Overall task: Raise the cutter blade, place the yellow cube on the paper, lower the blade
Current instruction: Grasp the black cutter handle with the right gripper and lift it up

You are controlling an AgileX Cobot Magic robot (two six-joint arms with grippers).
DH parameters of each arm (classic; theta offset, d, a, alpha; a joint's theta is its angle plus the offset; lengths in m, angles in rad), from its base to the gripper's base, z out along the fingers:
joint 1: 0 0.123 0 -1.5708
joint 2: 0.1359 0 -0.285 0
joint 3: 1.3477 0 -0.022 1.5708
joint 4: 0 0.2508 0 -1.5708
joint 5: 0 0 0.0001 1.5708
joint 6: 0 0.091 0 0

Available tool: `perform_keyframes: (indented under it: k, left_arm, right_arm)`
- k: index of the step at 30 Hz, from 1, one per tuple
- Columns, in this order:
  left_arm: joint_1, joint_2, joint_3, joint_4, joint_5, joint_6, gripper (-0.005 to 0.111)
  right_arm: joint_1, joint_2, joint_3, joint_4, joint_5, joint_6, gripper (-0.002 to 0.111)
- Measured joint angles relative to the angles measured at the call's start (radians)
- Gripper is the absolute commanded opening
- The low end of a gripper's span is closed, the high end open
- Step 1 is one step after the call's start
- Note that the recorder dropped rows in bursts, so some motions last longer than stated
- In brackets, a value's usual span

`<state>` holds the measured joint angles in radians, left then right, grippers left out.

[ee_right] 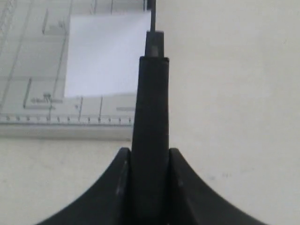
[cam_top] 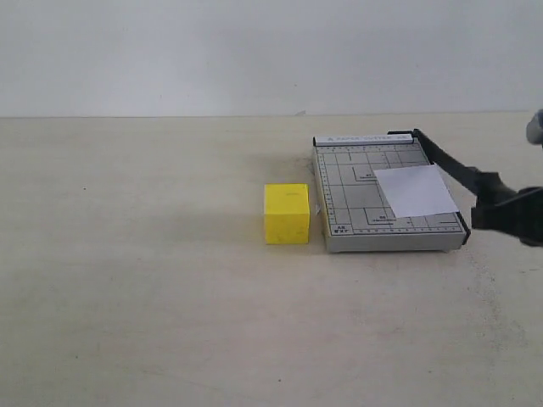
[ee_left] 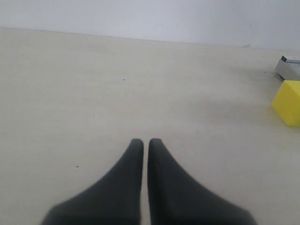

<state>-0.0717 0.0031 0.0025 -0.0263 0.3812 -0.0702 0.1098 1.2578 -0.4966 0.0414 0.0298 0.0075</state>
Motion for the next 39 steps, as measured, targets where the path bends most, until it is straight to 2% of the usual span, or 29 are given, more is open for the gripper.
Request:
perform_keyframes:
  k: [11, 13, 18, 20, 24, 28, 31, 32, 34, 36, 39]
  left_arm:
    - [0.000, 0.000, 0.000, 0.000, 0.000, 0.000, 0.004]
    - [0.000, 0.000, 0.000, 0.000, 0.000, 0.000, 0.004]
    - [0.000, 0.000, 0.000, 0.000, 0.000, 0.000, 0.004]
    - [0.000, 0.000, 0.000, 0.000, 0.000, 0.000, 0.004]
    - [0.000, 0.000, 0.000, 0.000, 0.000, 0.000, 0.004]
    - [0.000, 0.000, 0.000, 0.000, 0.000, 0.000, 0.004]
    - [0.000, 0.000, 0.000, 0.000, 0.000, 0.000, 0.004]
    - [0.000, 0.000, 0.000, 0.000, 0.000, 0.000, 0.004]
    - [0.000, 0.000, 0.000, 0.000, 0.000, 0.000, 0.004]
    - [0.000, 0.000, 0.000, 0.000, 0.000, 0.000, 0.004]
    - [0.000, 0.000, 0.000, 0.000, 0.000, 0.000, 0.004]
  right_arm:
    - [0.000, -0.117, -0.036, 0.000, -0.014, -0.008, 0.001]
    - [0.000, -0.119, -0.039, 0.000, -0.006, -0.008, 0.008]
    - [0.000, -0.131, -0.043, 0.000, 0.020, -0.008, 0.043]
    - [0.000, -0.147, -0.047, 0.000, 0.025, -0.008, 0.053]
    - [0.000, -0.176, -0.049, 0.000, 0.083, -0.008, 0.057]
    - [0.000, -0.270, -0.049, 0.000, 0.308, -0.008, 0.057]
    - [0.000, -0.359, -0.049, 0.000, 0.544, 0.020, 0.052]
    - [0.000, -0.384, -0.049, 0.000, 0.620, 0.026, 0.045]
    - [0.000, -0.452, -0.049, 0.002, 0.715, 0.032, 0.024]
    - [0.000, -0.541, -0.036, 0.017, 0.715, 0.036, 0.000]
    - [0.000, -0.708, -0.010, 0.062, 0.588, 0.037, 0.000]
